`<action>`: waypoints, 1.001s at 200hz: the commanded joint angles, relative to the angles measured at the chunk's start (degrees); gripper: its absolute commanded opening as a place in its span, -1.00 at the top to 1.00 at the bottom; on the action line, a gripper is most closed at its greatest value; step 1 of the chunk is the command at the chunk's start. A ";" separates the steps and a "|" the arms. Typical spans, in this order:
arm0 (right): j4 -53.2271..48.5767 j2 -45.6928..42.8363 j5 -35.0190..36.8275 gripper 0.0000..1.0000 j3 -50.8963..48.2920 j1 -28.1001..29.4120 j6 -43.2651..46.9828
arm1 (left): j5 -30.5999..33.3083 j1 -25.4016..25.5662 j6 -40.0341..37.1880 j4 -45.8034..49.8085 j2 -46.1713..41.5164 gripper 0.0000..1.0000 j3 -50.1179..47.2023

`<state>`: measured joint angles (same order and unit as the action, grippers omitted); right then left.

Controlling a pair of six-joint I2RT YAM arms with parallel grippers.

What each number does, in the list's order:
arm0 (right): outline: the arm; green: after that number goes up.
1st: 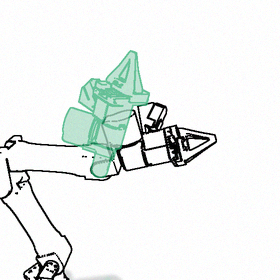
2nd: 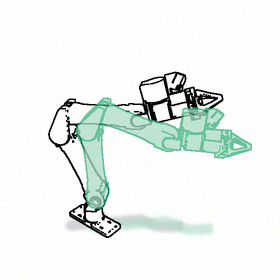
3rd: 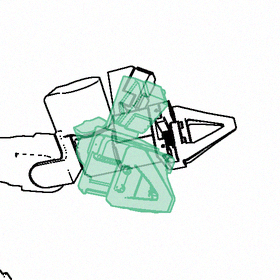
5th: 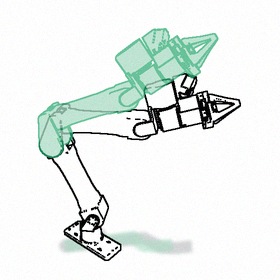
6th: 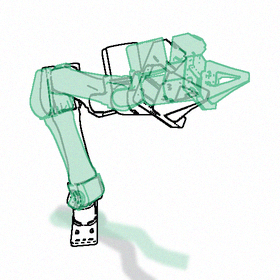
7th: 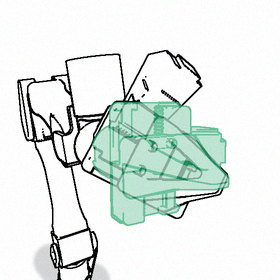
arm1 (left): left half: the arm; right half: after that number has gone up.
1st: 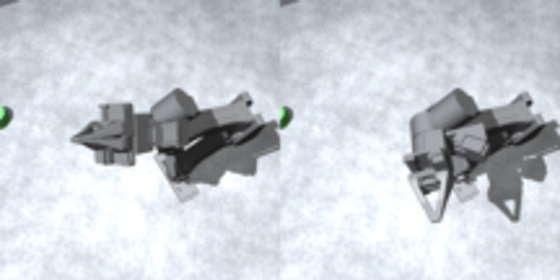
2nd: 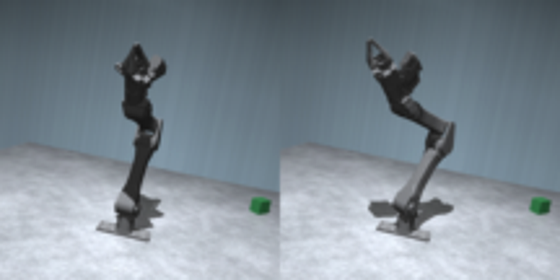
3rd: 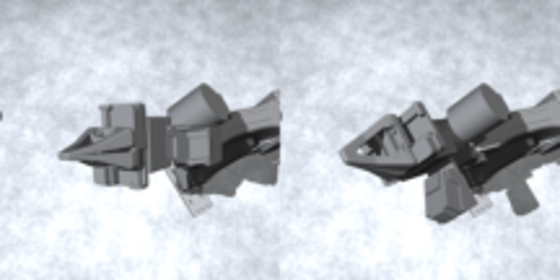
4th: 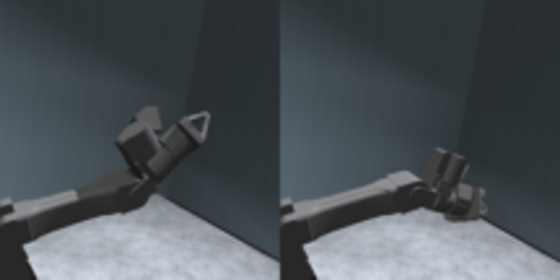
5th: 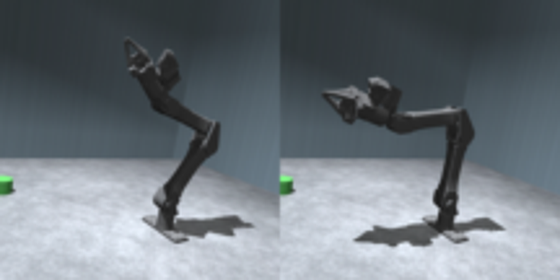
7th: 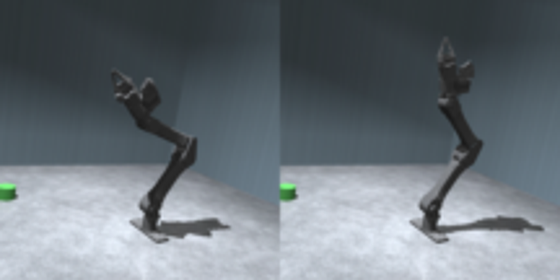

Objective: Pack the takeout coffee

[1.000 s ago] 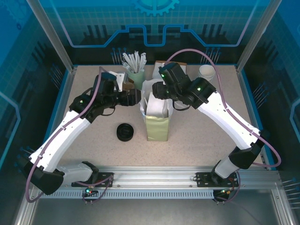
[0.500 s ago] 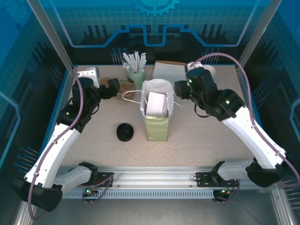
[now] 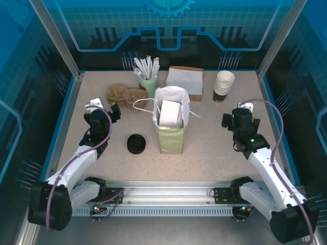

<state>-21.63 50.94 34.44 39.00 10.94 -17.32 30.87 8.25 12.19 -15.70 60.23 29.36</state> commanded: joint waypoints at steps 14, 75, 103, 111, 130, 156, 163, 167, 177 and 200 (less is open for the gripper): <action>22.41 2.81 -5.91 -0.99 -9.70 -6.18 3.13 | 1.36 -2.24 -4.91 -12.80 8.62 -0.98 -1.83; 44.75 16.69 -8.88 -0.99 -15.11 -7.66 7.36 | -2.56 -4.41 -7.92 -24.82 17.50 -0.98 -6.36; 53.43 22.46 -16.91 -1.00 -15.90 -7.66 13.40 | -6.58 -5.44 -7.92 -32.59 23.07 -0.98 -8.04; 57.88 22.87 -19.31 -1.00 -17.21 -7.20 15.66 | -7.46 -5.39 -8.60 -33.85 23.76 -0.98 -8.06; 60.37 23.71 -22.69 -1.00 -17.75 -7.29 15.61 | -10.04 -5.40 -9.40 -34.53 24.22 -0.98 -8.27; 71.44 30.20 -26.03 -1.00 -20.16 -7.25 16.04 | -13.51 -5.37 -10.38 -35.73 26.19 -0.98 -8.31; 72.64 32.65 -26.27 -1.00 -19.69 -6.87 16.62 | -12.95 -5.42 -10.88 -40.12 28.84 -0.98 -9.22; 72.48 34.03 -26.31 -1.00 -18.89 -6.77 16.93 | -13.11 -5.35 -11.65 -43.57 29.79 -0.98 -9.75; 66.69 34.91 -24.88 -1.00 -15.54 -5.69 17.41 | -13.88 -5.00 -11.19 -39.25 28.09 -0.98 -9.26; 66.50 35.26 -26.48 -1.00 -15.07 -6.65 16.92 | -13.48 -5.21 -10.85 -37.90 28.30 -0.98 -8.35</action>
<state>42.39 86.17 9.93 21.82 4.36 -1.43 19.11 3.42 2.35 -51.44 88.60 20.78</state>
